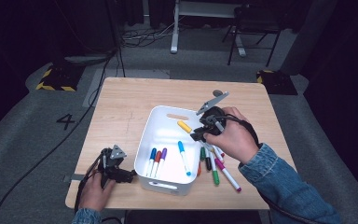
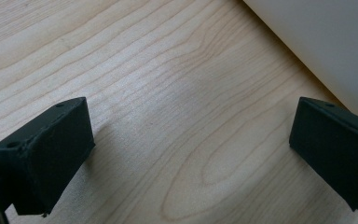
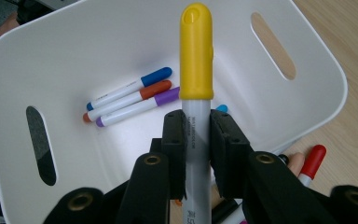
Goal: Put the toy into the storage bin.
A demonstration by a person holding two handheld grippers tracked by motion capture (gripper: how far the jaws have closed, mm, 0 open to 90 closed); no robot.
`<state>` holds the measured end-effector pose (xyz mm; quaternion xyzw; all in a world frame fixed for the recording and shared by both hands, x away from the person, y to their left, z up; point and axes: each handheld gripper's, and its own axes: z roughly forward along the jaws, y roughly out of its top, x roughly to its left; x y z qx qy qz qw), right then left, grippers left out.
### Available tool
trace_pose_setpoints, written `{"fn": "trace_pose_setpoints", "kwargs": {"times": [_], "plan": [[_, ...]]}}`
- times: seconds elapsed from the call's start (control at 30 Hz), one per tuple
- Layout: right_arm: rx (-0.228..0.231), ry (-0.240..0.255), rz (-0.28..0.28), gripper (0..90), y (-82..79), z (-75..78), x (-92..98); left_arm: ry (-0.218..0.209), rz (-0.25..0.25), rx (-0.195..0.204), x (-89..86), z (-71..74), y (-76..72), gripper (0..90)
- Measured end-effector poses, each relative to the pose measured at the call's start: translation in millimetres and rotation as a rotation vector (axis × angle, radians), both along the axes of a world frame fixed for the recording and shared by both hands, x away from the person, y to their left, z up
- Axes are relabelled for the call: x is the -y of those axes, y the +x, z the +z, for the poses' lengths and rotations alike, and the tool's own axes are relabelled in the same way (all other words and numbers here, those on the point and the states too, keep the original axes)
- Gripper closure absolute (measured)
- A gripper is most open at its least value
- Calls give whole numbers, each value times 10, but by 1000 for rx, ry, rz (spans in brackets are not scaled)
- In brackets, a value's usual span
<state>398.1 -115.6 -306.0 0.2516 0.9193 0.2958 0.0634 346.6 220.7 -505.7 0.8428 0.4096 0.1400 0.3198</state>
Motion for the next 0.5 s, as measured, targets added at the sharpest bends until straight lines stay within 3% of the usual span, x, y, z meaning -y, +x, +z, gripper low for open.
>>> {"fn": "trace_pose_setpoints", "kwargs": {"times": [0.5], "plan": [[-5, 4, 45, 771, 14, -41, -326, -1, 2, 2, 2, -1, 0, 0]]}}
